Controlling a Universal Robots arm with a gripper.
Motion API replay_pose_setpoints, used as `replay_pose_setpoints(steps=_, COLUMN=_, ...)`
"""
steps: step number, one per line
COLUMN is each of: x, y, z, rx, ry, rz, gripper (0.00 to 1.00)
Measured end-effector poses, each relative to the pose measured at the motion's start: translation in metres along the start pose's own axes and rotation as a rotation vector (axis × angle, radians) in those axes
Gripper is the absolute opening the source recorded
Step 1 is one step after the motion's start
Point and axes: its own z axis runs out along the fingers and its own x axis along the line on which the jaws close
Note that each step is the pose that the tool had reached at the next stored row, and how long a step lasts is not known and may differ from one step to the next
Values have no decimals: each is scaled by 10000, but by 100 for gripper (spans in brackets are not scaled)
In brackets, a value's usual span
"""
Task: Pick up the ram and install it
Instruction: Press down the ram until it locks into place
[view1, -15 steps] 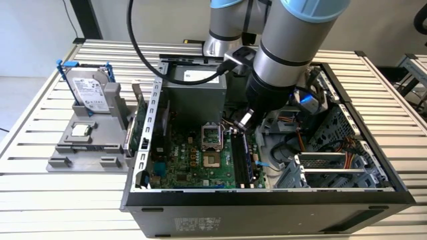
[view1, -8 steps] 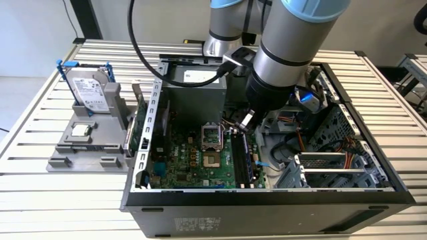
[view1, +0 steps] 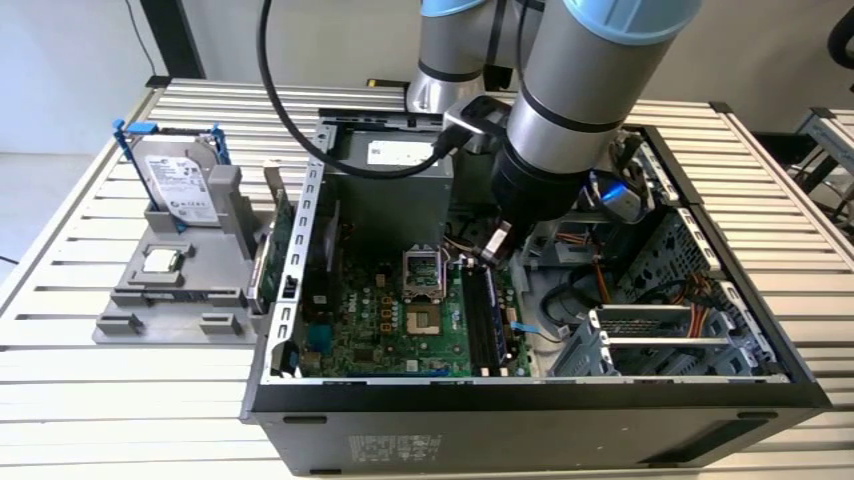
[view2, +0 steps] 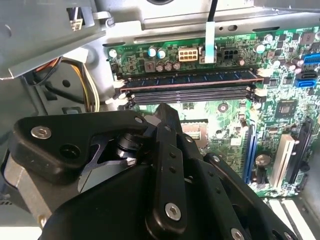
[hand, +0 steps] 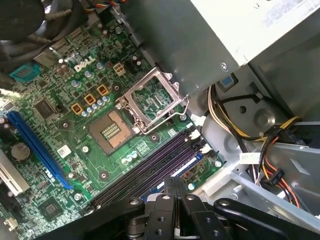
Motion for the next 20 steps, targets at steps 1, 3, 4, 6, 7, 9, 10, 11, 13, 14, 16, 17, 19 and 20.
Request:
replay_pose_setpoints(steps=1, x=0, y=0, z=0, rx=-1, ry=3, rz=-50, gripper=0)
replay_pose_setpoints(steps=3, x=0, y=0, z=0, rx=-3, ry=8, rz=-151, gripper=0)
replay_pose_setpoints(steps=4, x=0, y=0, z=0, rx=-5, ry=10, rz=-201, gripper=0)
replay_pose_setpoints(steps=6, x=0, y=0, z=0, rx=-5, ry=14, rz=-305, gripper=0)
replay_pose_setpoints(steps=7, x=0, y=0, z=0, rx=-6, ry=16, rz=-361, gripper=0)
replay_pose_setpoints(steps=9, x=0, y=0, z=0, rx=-8, ry=20, rz=-451, gripper=0)
replay_pose_setpoints(steps=10, x=0, y=0, z=0, rx=-9, ry=23, rz=-493, gripper=0)
replay_pose_setpoints(steps=11, x=0, y=0, z=0, rx=-10, ry=25, rz=-532, gripper=0)
replay_pose_setpoints(steps=13, x=0, y=0, z=-1, rx=-11, ry=30, rz=-619, gripper=0)
replay_pose_setpoints(steps=14, x=0, y=0, z=0, rx=-13, ry=32, rz=-665, gripper=0)
replay_pose_setpoints(steps=16, x=0, y=0, z=0, rx=-17, ry=39, rz=-758, gripper=0)
replay_pose_setpoints(steps=17, x=0, y=0, z=0, rx=-20, ry=43, rz=-808, gripper=0)
replay_pose_setpoints(steps=19, x=0, y=0, z=0, rx=-26, ry=49, rz=-891, gripper=0)
replay_pose_setpoints(steps=20, x=0, y=0, z=0, rx=-27, ry=49, rz=-899, gripper=0)
